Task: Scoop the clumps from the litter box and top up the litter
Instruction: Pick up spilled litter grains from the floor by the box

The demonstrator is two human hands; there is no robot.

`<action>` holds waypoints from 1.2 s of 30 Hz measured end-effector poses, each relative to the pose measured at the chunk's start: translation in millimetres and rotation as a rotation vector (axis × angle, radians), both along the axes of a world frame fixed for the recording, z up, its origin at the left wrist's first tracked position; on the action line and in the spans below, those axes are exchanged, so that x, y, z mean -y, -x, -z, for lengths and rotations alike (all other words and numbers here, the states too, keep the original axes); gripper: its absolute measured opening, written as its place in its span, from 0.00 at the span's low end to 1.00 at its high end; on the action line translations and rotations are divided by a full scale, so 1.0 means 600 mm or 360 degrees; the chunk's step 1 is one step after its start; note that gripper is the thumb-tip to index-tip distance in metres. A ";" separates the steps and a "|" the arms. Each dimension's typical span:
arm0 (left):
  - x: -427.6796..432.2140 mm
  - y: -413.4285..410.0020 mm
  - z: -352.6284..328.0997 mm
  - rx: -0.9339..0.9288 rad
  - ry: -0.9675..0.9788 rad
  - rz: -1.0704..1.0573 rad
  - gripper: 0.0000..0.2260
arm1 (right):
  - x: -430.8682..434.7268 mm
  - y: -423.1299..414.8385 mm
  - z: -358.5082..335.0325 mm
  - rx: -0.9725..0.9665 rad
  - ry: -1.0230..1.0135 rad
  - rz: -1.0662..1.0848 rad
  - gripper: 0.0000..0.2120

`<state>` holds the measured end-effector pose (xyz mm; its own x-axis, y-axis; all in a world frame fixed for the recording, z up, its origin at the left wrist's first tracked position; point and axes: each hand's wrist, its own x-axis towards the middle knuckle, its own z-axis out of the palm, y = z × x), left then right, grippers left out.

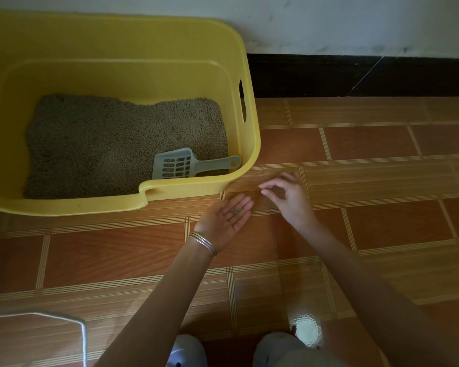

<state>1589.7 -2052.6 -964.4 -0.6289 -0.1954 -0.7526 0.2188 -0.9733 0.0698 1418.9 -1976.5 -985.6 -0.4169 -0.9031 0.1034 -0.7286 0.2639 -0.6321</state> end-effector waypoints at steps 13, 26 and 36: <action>0.003 -0.015 0.005 -0.0012 0.0007 -0.0029 0.17 | 0.009 -0.013 0.011 -0.0223 -0.0202 0.0077 0.05; 0.000 -0.016 0.006 0.0024 0.0006 -0.0019 0.16 | -0.007 -0.029 0.015 -0.0762 -0.0205 -0.0126 0.05; -0.012 0.009 -0.007 0.0017 0.0011 0.0028 0.15 | -0.013 -0.038 -0.031 0.0086 0.0083 -0.0039 0.06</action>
<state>1584.3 -2045.3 -960.2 -0.6240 -0.1896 -0.7581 0.2007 -0.9765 0.0791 1441.6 -1968.5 -967.0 -0.4011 -0.9070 0.1284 -0.6988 0.2124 -0.6830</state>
